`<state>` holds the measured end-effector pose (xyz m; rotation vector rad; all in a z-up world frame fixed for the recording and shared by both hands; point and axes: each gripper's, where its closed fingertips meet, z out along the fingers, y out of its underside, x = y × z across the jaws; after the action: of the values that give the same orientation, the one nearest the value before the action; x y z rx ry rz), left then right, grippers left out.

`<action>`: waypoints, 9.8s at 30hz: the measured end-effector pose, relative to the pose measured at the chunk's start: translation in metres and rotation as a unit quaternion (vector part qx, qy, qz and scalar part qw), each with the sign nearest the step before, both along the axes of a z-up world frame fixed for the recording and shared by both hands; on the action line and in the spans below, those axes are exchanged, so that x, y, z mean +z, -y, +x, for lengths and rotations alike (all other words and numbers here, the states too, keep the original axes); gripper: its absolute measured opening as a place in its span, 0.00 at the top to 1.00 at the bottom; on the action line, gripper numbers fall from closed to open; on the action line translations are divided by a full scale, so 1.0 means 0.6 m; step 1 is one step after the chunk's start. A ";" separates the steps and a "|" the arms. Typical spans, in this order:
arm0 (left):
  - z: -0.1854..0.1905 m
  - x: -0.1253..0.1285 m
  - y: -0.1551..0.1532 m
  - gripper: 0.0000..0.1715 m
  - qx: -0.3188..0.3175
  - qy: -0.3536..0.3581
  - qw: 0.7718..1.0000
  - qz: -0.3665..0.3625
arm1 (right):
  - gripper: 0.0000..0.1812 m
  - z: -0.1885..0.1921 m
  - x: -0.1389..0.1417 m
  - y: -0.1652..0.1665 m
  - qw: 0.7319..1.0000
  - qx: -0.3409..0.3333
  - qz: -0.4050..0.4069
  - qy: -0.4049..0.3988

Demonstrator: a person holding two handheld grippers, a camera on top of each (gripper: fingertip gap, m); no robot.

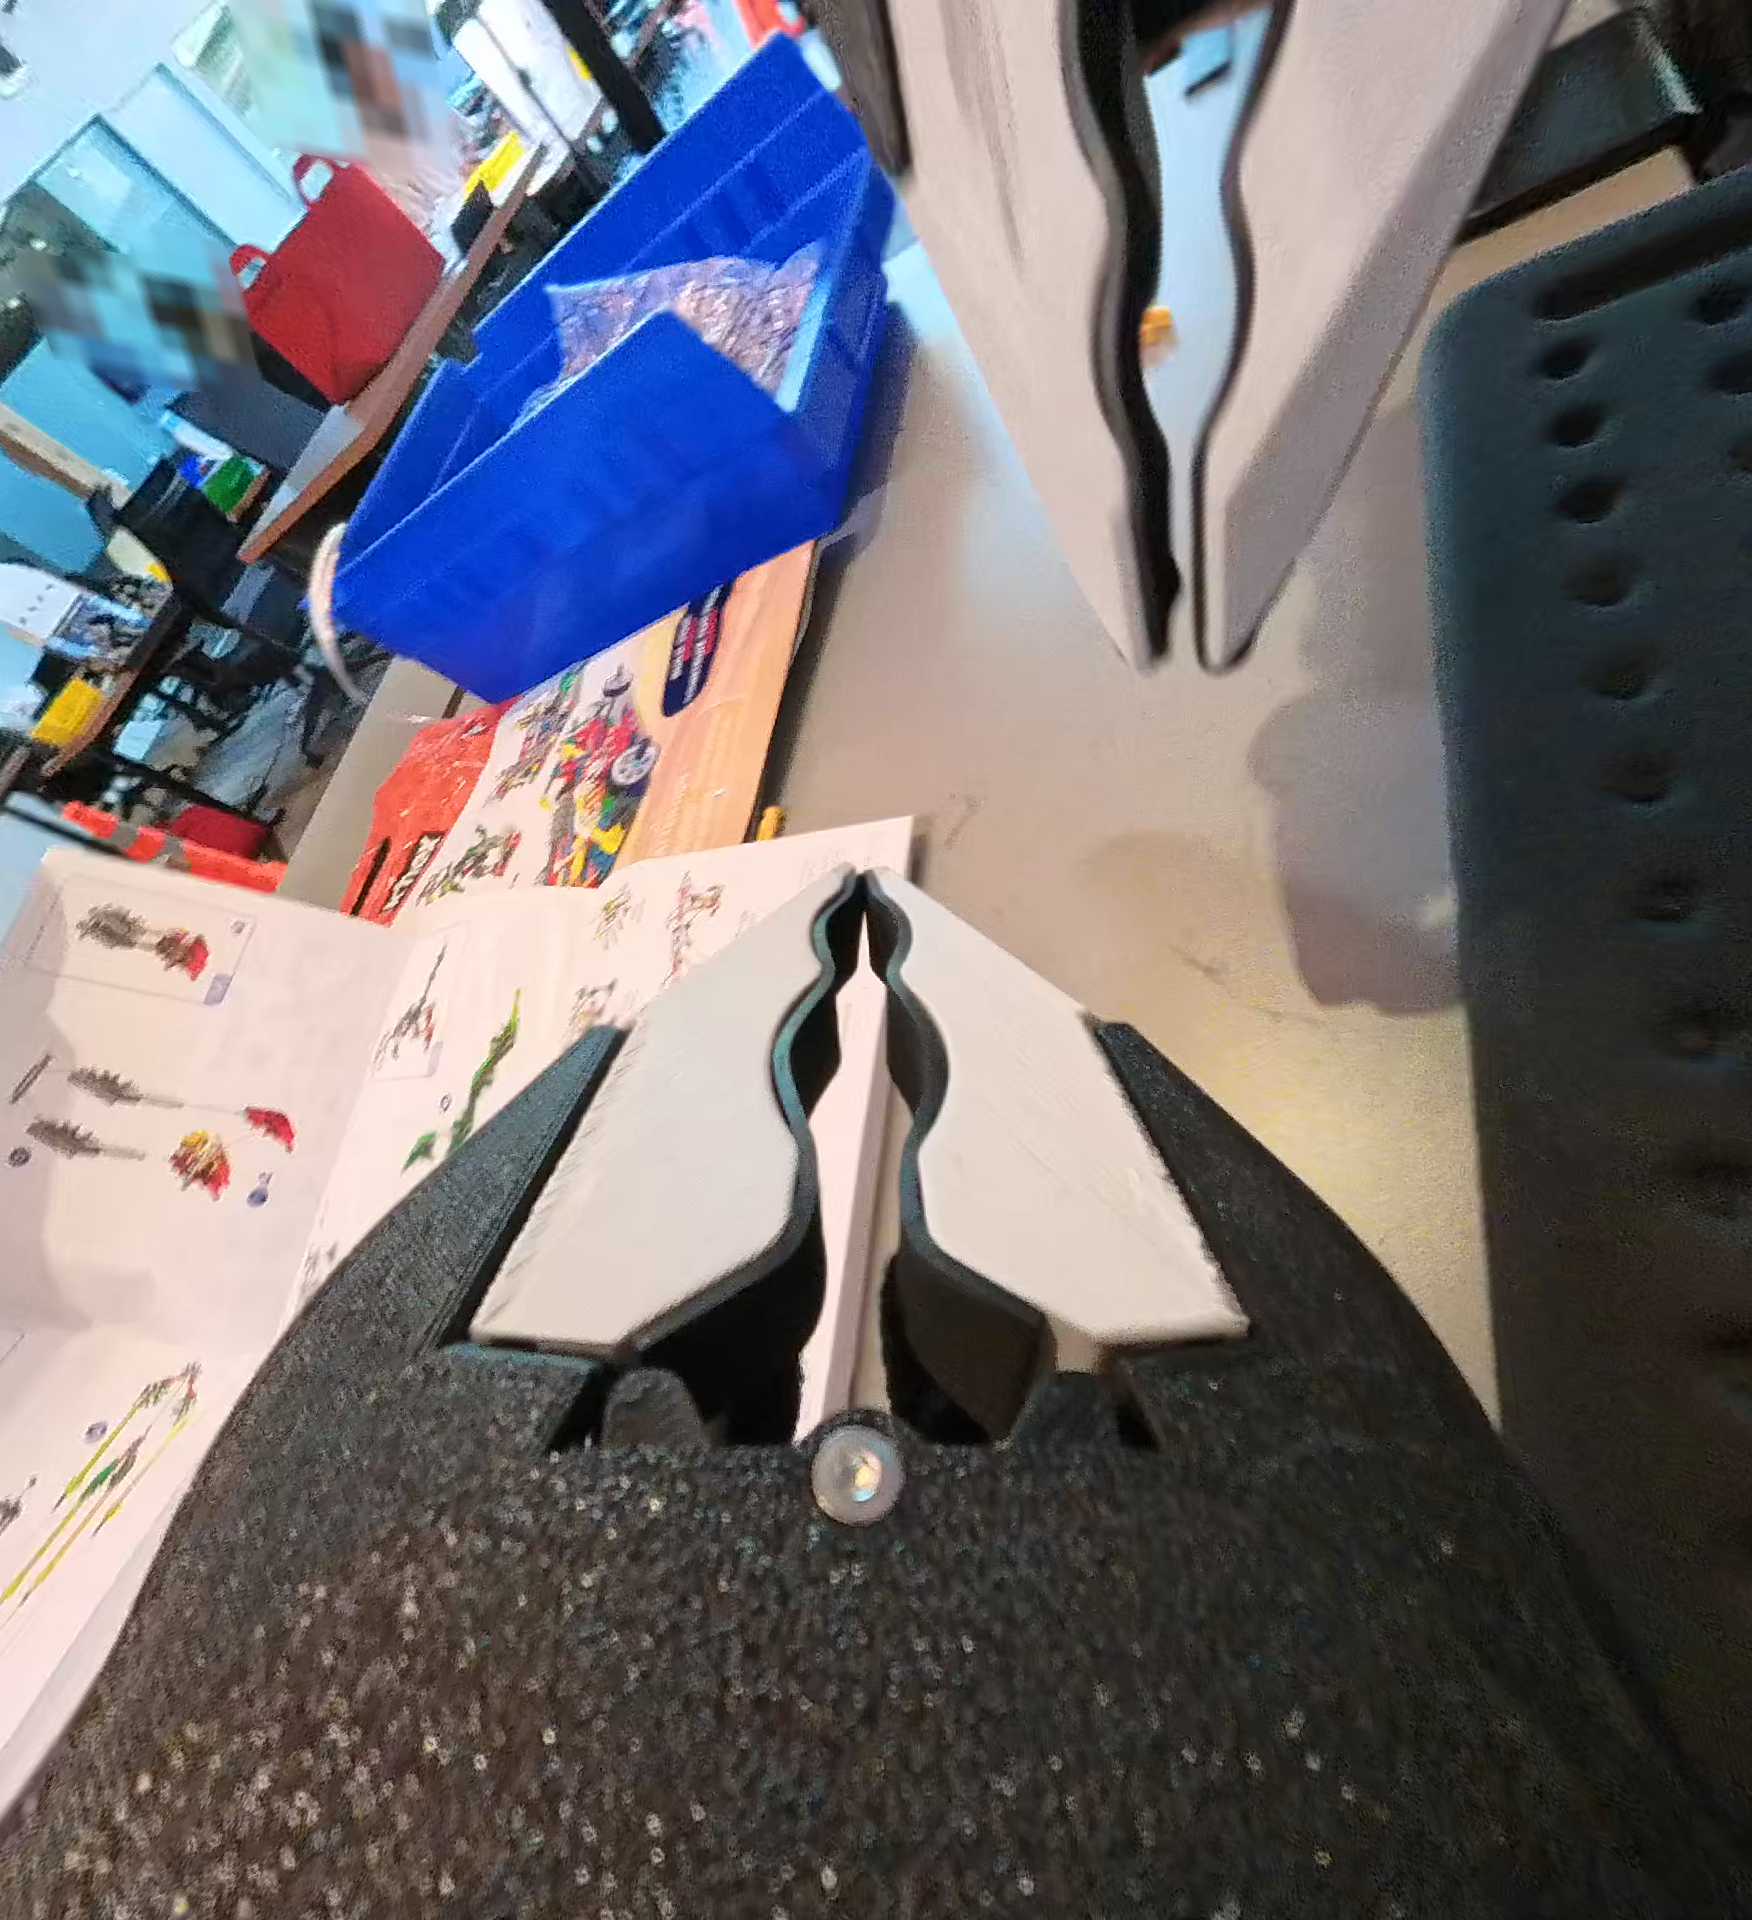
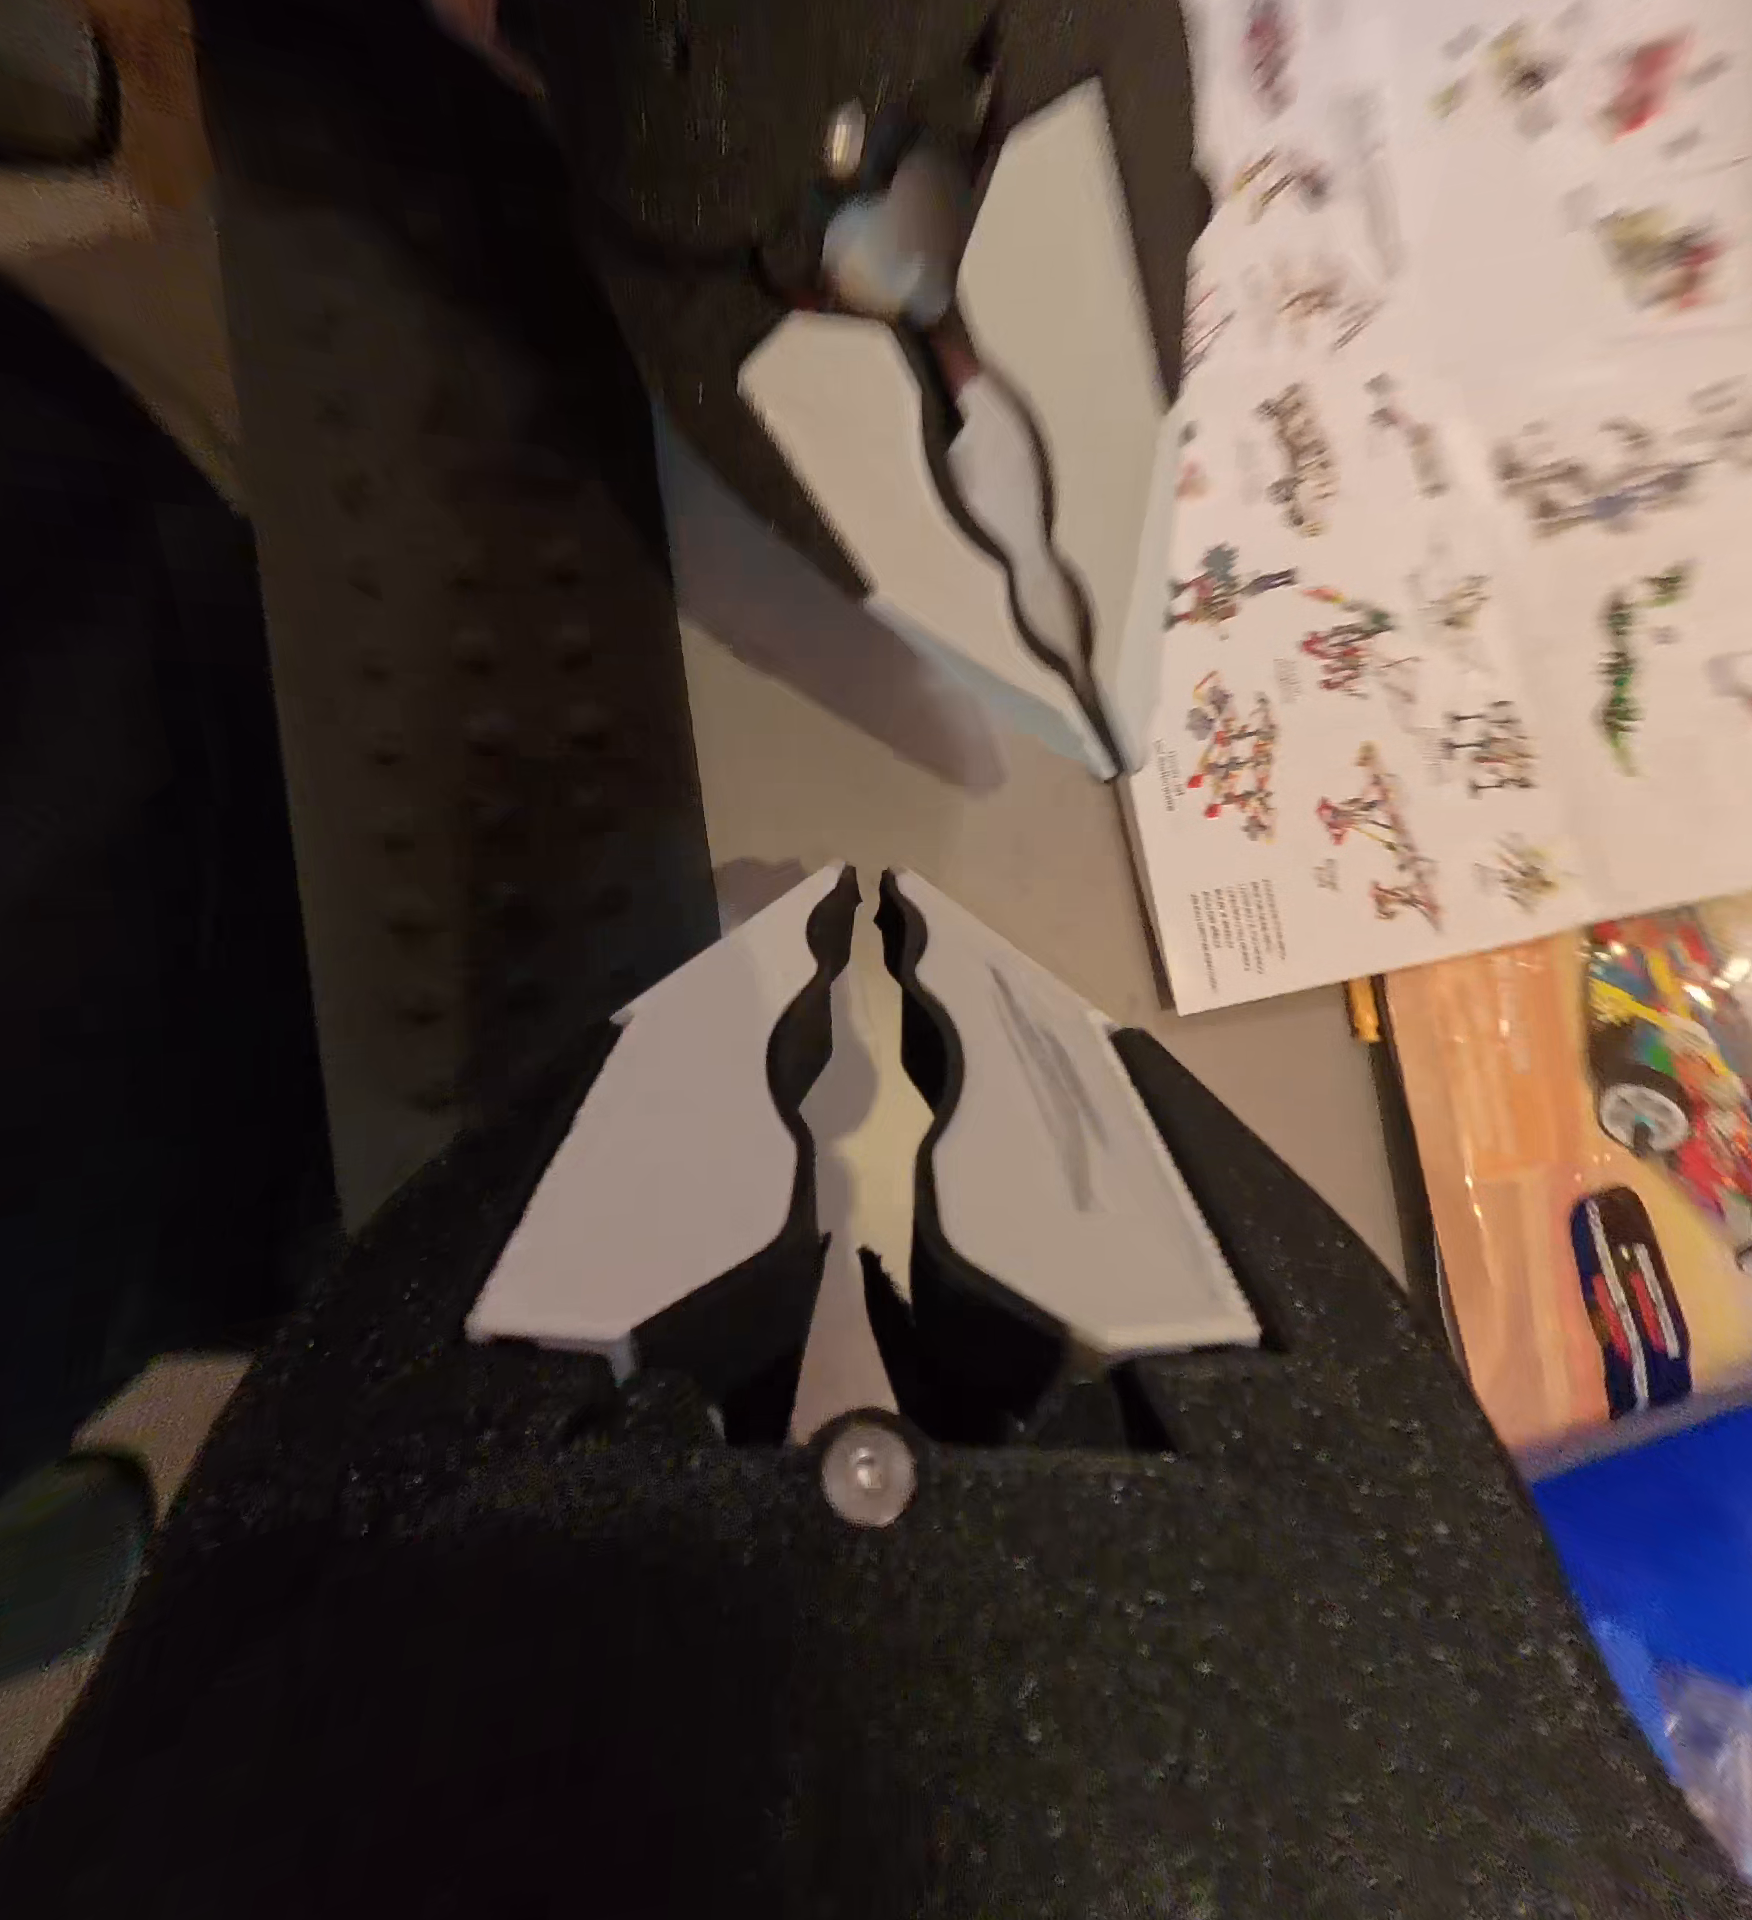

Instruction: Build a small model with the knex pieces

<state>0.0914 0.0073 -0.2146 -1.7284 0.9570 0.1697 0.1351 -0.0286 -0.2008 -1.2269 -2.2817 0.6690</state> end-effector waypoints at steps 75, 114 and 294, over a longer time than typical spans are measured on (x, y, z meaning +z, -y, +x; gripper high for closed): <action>0.226 0.017 -0.147 0.93 0.482 -0.222 0.837 0.135 | 0.71 0.717 -0.015 -0.316 0.924 0.057 -0.327 -0.190; 0.155 -0.049 -0.168 0.97 0.637 -0.313 0.704 -0.025 | 0.68 0.790 -1.416 -1.241 0.806 -0.545 -0.177 0.147; -0.235 -0.005 0.146 0.74 0.417 0.064 0.899 -0.113 | 0.68 0.223 -0.053 -0.128 0.978 0.048 0.094 -0.178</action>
<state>-0.0495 -0.0805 -0.2178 -2.2484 0.0805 0.5045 0.2686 0.0480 -0.2328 -0.8383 -2.0579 0.6327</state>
